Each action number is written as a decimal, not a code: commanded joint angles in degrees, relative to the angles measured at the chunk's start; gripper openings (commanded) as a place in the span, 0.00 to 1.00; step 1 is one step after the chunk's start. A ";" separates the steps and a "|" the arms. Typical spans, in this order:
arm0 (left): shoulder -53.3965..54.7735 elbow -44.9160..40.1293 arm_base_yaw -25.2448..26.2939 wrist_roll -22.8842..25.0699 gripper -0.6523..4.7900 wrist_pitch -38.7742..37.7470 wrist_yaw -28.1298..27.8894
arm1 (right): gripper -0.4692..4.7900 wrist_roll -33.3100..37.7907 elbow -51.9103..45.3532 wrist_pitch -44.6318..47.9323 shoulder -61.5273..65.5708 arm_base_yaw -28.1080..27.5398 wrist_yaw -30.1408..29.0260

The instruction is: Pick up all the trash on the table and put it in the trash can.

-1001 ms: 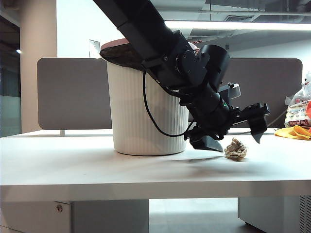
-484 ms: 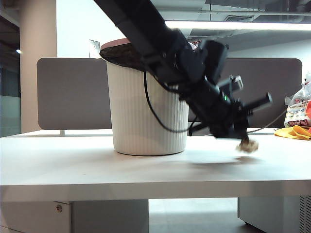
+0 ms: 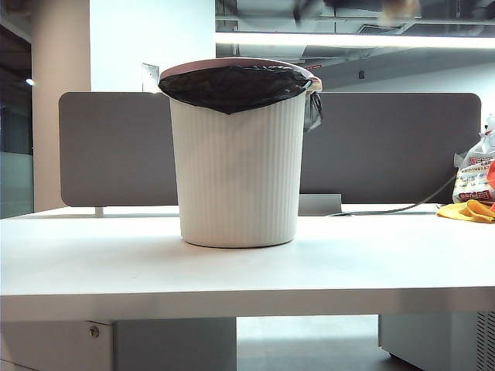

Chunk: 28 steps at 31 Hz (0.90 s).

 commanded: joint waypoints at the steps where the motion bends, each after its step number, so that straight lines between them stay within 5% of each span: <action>1: -6.29 0.13 2.32 5.46 0.11 -3.63 -1.55 | 0.08 -3.23 0.33 6.29 0.81 0.07 0.22; 11: -13.53 0.11 16.52 6.49 0.11 -13.18 -3.39 | 0.08 -3.19 0.35 17.73 8.79 0.07 -4.74; 17: -10.75 0.09 19.41 6.51 0.12 -16.57 -5.11 | 0.08 -2.75 0.35 19.85 14.27 0.09 -6.73; 19: -10.34 0.09 19.52 6.56 0.29 -18.08 -5.20 | 0.08 -2.47 0.35 19.82 15.72 0.09 -7.48; 20: -10.34 0.09 19.52 6.58 0.46 -18.49 -5.35 | 0.08 -2.29 0.35 19.85 16.02 0.09 -7.89; 22: -10.40 0.11 19.52 8.68 1.00 -18.60 -5.25 | 0.08 -2.29 0.35 20.20 16.37 0.09 -8.20; 28: -10.82 0.11 19.69 11.06 1.00 -17.99 -4.94 | 0.08 -2.29 0.35 21.11 16.22 0.92 -8.02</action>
